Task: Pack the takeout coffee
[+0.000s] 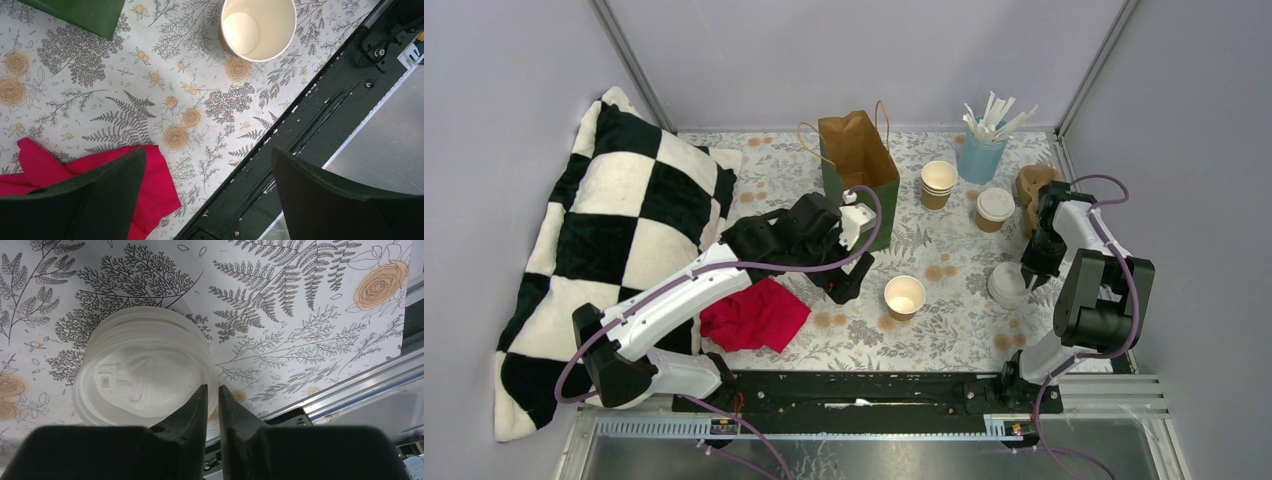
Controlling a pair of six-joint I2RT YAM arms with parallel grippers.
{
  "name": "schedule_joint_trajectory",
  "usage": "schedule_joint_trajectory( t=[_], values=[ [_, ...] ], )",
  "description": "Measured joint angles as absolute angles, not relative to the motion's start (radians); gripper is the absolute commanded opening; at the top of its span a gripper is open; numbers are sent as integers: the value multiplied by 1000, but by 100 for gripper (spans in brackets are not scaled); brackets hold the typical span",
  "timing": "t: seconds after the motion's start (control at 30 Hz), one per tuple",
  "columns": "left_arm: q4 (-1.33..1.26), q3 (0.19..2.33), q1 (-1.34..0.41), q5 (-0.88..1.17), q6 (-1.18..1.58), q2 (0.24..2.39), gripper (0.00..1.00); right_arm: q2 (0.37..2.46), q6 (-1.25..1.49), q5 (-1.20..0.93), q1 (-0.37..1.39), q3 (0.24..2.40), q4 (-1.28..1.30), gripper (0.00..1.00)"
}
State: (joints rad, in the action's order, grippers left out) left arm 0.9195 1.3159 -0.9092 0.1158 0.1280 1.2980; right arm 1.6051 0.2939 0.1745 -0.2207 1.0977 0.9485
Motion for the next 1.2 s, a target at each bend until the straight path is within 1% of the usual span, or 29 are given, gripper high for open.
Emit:
schedule_joint_trajectory(
  t=[0.07,0.17,0.23,0.27,0.3,0.33,0.5,0.67,0.9,1.2],
  values=[
    [920,1316,-910,116,128,1298,99,1610,294,185,-206,1098,949,18],
    [920,1322,-910,116,128,1303,99,1613,294,199,-188,1098,948,12],
    [920,1326,-910,115,128,1306,99,1615,295,204,-181,1098,947,12],
    [920,1327,-910,116,128,1307,99,1617,295,210,-176,1098,947,14],
    [920,1327,-910,115,128,1308,99,1619,295,216,-173,1098,948,19],
    [920,1327,-910,115,128,1309,99,1620,295,220,-170,1098,948,22],
    [920,1328,-910,115,128,1312,99,1624,295,228,-162,1098,949,28],
    [920,1329,-910,115,128,1313,99,1624,294,228,-160,1098,949,28],
    [920,1329,-910,115,128,1313,99,1635,294,228,-159,1098,938,21],
    [920,1329,-910,115,127,1313,99,1647,294,228,-159,1098,930,23]
  ],
)
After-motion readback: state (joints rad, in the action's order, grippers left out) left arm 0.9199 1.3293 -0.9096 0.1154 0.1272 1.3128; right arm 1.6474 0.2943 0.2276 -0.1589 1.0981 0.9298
